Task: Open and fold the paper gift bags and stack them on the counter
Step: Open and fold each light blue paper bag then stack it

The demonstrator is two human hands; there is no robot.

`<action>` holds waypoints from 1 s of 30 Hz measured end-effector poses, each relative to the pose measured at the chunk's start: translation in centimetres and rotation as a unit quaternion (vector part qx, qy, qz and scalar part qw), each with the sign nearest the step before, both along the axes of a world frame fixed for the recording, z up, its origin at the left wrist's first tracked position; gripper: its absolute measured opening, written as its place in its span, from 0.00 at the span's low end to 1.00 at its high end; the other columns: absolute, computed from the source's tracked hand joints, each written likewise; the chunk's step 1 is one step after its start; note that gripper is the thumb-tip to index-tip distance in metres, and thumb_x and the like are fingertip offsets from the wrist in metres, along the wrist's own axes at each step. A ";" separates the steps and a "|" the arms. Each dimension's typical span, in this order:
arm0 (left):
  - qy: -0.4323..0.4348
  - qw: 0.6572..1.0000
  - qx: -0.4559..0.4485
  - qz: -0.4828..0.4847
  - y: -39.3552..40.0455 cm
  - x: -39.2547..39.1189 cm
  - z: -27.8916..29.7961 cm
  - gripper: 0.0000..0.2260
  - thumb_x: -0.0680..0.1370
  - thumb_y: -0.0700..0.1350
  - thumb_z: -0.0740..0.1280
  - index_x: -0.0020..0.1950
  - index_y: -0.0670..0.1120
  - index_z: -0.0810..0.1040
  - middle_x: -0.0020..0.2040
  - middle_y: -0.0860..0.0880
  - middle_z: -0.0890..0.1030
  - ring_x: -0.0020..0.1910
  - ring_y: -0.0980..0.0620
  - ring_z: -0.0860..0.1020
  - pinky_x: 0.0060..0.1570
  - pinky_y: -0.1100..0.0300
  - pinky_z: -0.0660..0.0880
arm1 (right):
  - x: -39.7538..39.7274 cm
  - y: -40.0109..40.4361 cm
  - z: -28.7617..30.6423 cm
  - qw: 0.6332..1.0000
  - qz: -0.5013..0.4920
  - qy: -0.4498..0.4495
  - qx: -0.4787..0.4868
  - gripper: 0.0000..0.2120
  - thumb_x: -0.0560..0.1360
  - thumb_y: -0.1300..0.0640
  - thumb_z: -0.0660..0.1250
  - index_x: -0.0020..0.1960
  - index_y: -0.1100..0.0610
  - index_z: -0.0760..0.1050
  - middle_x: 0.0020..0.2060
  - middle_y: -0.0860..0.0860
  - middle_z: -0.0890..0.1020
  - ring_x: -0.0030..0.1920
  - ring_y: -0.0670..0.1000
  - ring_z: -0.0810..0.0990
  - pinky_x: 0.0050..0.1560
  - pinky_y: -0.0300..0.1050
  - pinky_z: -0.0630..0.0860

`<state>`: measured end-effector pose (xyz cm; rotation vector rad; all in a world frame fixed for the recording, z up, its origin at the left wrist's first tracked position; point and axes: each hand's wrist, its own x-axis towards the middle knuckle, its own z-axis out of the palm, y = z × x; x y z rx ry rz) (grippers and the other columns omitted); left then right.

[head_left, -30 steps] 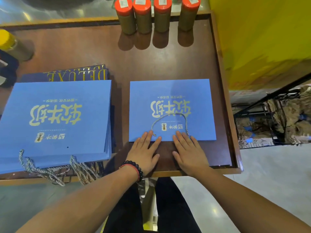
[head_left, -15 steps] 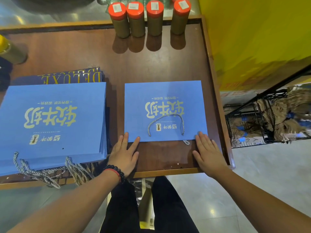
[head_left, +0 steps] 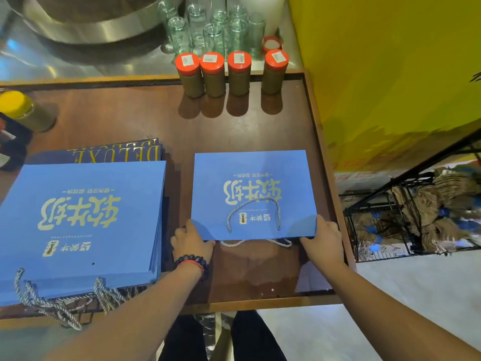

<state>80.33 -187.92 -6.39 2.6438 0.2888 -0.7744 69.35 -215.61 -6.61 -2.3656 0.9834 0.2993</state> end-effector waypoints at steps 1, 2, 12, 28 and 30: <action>-0.006 1.000 -0.005 -0.001 -0.5 0.8 0.0 0.30 0.72 0.52 0.72 0.69 0.45 0.64 0.61 0.40 0.68 0.62 0.39 0.66 0.55 0.46 0.73 | 0.8 -0.6 0.0 1.000 0.014 0.001 -0.013 0.21 0.71 0.56 0.68 0.63 0.53 0.70 0.52 0.56 0.75 0.55 0.56 0.72 0.43 0.45 0.69; -0.009 1.000 -0.014 0.005 -1.2 1.8 0.0 0.29 0.71 0.52 0.72 0.67 0.46 0.65 0.61 0.41 0.69 0.61 0.39 0.66 0.55 0.47 0.73 | 1.7 -1.3 0.0 0.999 0.022 0.004 -0.024 0.22 0.72 0.56 0.69 0.64 0.54 0.70 0.53 0.57 0.75 0.54 0.57 0.73 0.44 0.46 0.72; -0.046 0.998 -0.028 0.010 -8.0 12.2 -0.8 0.30 0.71 0.52 0.71 0.68 0.46 0.63 0.63 0.41 0.66 0.63 0.39 0.64 0.56 0.47 0.71 | 10.8 -5.2 -0.6 0.996 0.029 -0.022 -0.087 0.04 0.76 0.60 0.62 0.49 0.60 0.71 0.52 0.58 0.76 0.51 0.61 0.75 0.48 0.51 0.71; -0.059 0.997 0.023 -0.038 -9.9 15.5 -1.8 0.45 0.64 0.69 0.70 0.71 0.47 0.59 0.62 0.44 0.65 0.61 0.42 0.66 0.61 0.48 0.68 | 16.9 -4.5 -0.6 0.996 -0.008 0.079 -0.037 0.26 0.82 0.57 0.51 0.79 0.58 0.50 0.78 0.59 0.46 0.78 0.61 0.44 0.75 0.50 0.47; -0.044 0.998 0.022 -0.038 -9.7 15.2 -1.5 0.46 0.65 0.70 0.68 0.73 0.47 0.56 0.63 0.44 0.65 0.62 0.42 0.66 0.62 0.47 0.68 | 16.7 -4.4 -0.6 0.997 -0.031 0.064 -0.025 0.27 0.82 0.56 0.52 0.79 0.56 0.50 0.79 0.57 0.46 0.78 0.59 0.44 0.75 0.52 0.51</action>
